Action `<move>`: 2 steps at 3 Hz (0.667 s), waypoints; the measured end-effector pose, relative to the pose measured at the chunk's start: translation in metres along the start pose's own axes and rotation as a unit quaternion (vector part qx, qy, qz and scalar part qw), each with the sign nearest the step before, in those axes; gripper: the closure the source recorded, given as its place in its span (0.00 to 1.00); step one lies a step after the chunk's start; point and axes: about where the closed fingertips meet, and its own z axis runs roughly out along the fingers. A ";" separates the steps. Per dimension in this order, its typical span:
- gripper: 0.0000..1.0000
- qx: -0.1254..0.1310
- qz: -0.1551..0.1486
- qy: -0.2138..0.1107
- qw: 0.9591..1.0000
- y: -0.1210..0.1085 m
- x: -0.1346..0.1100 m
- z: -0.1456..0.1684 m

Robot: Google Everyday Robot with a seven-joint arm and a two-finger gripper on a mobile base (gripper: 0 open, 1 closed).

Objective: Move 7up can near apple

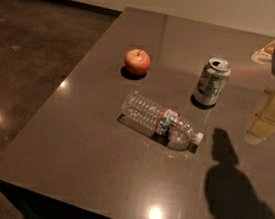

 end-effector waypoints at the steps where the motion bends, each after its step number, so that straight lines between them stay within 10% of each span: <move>1: 0.00 0.000 0.000 0.000 1.000 0.000 0.000 0.000; 2: 0.00 0.008 0.010 -0.005 1.000 -0.012 -0.004 0.007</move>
Offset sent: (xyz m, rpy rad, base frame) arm 0.0218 -0.0019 -0.0061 0.0134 -0.0081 -0.0341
